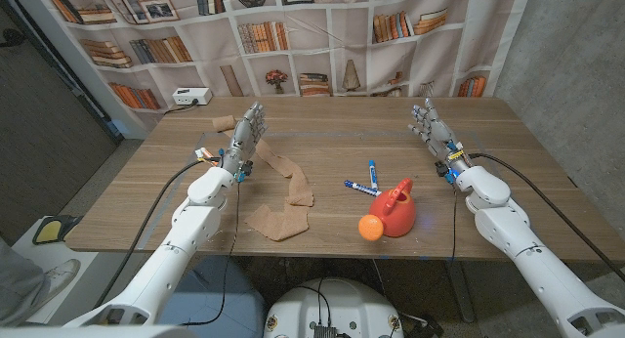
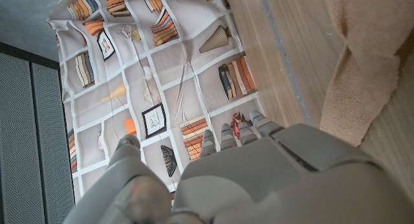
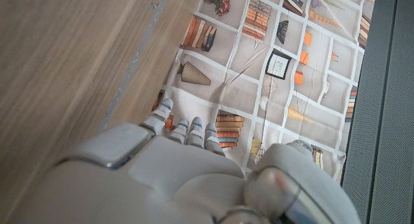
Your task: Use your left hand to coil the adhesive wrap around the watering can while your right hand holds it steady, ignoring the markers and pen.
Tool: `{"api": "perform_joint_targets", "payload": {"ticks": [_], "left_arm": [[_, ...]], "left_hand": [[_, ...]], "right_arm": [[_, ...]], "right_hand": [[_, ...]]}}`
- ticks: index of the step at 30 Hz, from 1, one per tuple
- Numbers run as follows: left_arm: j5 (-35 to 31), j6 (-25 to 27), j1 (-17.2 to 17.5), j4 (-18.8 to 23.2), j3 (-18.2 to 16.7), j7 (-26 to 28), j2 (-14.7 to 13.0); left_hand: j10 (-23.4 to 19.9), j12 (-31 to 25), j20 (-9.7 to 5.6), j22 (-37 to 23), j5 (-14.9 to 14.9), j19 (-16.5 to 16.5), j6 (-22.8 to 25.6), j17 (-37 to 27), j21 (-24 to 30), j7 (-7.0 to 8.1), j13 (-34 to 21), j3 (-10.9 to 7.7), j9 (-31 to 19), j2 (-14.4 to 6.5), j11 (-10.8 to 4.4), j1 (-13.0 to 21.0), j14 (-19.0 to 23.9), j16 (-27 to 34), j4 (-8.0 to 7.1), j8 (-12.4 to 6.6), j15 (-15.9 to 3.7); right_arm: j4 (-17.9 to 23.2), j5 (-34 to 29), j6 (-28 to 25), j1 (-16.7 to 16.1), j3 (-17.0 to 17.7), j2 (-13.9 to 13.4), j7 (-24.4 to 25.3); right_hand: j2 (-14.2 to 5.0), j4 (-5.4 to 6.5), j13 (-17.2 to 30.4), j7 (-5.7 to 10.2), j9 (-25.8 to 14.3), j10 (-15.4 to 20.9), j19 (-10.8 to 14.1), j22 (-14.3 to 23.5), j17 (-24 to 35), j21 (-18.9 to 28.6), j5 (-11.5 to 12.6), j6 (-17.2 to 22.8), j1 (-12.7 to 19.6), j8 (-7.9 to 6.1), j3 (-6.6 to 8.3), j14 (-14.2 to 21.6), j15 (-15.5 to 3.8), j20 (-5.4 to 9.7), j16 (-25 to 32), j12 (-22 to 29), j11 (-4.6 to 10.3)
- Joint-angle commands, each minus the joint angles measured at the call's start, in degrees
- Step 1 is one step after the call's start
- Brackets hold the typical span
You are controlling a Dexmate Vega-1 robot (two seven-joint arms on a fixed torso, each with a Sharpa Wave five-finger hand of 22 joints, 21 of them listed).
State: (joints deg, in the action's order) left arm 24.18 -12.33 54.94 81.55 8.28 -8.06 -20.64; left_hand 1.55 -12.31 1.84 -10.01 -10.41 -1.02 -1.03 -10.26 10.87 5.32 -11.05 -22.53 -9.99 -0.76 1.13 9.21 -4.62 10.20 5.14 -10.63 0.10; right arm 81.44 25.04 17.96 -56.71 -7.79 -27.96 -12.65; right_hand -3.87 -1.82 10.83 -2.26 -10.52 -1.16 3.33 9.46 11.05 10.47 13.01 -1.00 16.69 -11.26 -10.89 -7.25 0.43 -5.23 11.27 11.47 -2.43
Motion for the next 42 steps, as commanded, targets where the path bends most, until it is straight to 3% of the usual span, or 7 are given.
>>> {"api": "perform_joint_targets", "payload": {"ticks": [1,9,13,16,29,42], "left_arm": [[1.58,-1.6,0.47,-1.01,-0.69,-0.42,1.51],[1.04,-1.93,1.64,0.62,-0.58,0.76,1.41],[0.49,-2.66,3.11,2.16,-0.65,2.14,1.37],[-0.66,-3.27,3.82,2.81,-0.41,3.25,0.96],[-0.88,-4.04,4.78,2.89,-0.09,5.85,1.26],[-0.65,-4.39,4.39,2.16,-0.22,6.24,0.96]], "left_hand": [[0.05,-0.13,-0.2,-0.11,-0.19,0.05,0.37,-0.08,0.26,0.12,-0.21,-0.08,-0.27,-0.19,0.21,0.36,-0.25,0.38,0.47,-0.3,-0.05],[0.01,-0.13,-0.2,-0.11,-0.18,0.04,0.29,-0.08,0.27,0.22,-0.21,-0.08,-0.27,-0.24,0.2,0.35,-0.23,0.4,0.52,-0.23,-0.01],[0.02,-0.12,-0.2,-0.11,-0.17,0.04,0.23,-0.08,0.27,0.26,-0.21,-0.08,-0.27,-0.28,0.25,0.34,-0.26,0.39,0.55,-0.19,0.07],[-0.31,-0.24,-0.18,-0.11,-0.16,-0.09,0.37,-0.08,0.32,0.31,-0.21,-0.07,-0.27,-0.31,0.25,0.34,-0.12,0.45,0.58,-0.22,-0.07],[-0.93,-0.43,-0.19,-0.1,-0.15,-0.41,1.35,-0.07,0.42,0.31,-0.22,-0.08,-0.27,-0.44,-0.04,0.37,0.47,0.62,0.73,-0.49,-0.21],[-1.02,-0.42,-0.13,-0.1,-0.14,-0.44,1.43,-0.06,0.4,0.33,-0.22,-0.1,-0.27,-0.55,-0.02,0.38,0.47,0.58,0.83,-0.41,-0.22]], "right_arm": [[2.34,-1.31,1.62,-1.34,-0.16,-3.32,-0.14],[1.9,0.62,2.54,-1.26,0.07,-5.73,-4.68],[3.05,-3.31,3.48,-1.17,-0.57,-8.99,-4.94],[2.97,-2.95,3.86,-0.94,-1.03,-9.92,-6.18],[2.19,-5.86,5.89,0.46,-2.87,-12.88,-6.64],[5.34,-9.06,6.98,-1.0,-3.38,-17.03,-3.95]], "right_hand": [[0.05,-0.54,0.23,-0.3,-0.24,0.31,-0.22,0.26,0.15,0.16,-0.33,0.27,0.96,-0.43,-0.02,-0.31,0.05,-0.14,0.22,0.27,-0.38],[-0.17,-0.95,0.24,-0.41,-0.24,-0.96,-1.04,0.27,0.16,-0.05,-0.49,-0.85,1.69,0.07,0.3,-1.44,0.28,-1.02,-0.14,-0.24,-0.62],[-0.46,-1.13,0.24,-0.25,-0.24,-1.22,-1.6,0.27,0.16,-0.18,-0.52,-1.03,2.11,0.12,0.55,-1.92,0.1,-0.82,-0.27,-0.31,-0.45],[-0.63,-1.19,0.24,-0.32,-0.25,-1.12,-1.66,0.27,0.16,-0.16,-0.53,-1.03,2.27,0.11,0.68,-1.93,0.07,-0.85,-0.24,-0.26,-0.62],[-1.17,-1.64,0.24,-0.05,-0.24,-0.26,-0.88,0.25,0.13,0.26,-0.62,-0.45,3.22,-0.12,1.22,-0.9,-0.46,-0.64,0.24,0.11,-0.11],[-1.49,-2.47,0.25,0.59,-0.24,1.89,0.48,0.22,0.04,0.65,-0.79,1.06,4.7,-0.58,1.86,0.83,-1.25,-0.39,0.77,0.78,0.53]]}}
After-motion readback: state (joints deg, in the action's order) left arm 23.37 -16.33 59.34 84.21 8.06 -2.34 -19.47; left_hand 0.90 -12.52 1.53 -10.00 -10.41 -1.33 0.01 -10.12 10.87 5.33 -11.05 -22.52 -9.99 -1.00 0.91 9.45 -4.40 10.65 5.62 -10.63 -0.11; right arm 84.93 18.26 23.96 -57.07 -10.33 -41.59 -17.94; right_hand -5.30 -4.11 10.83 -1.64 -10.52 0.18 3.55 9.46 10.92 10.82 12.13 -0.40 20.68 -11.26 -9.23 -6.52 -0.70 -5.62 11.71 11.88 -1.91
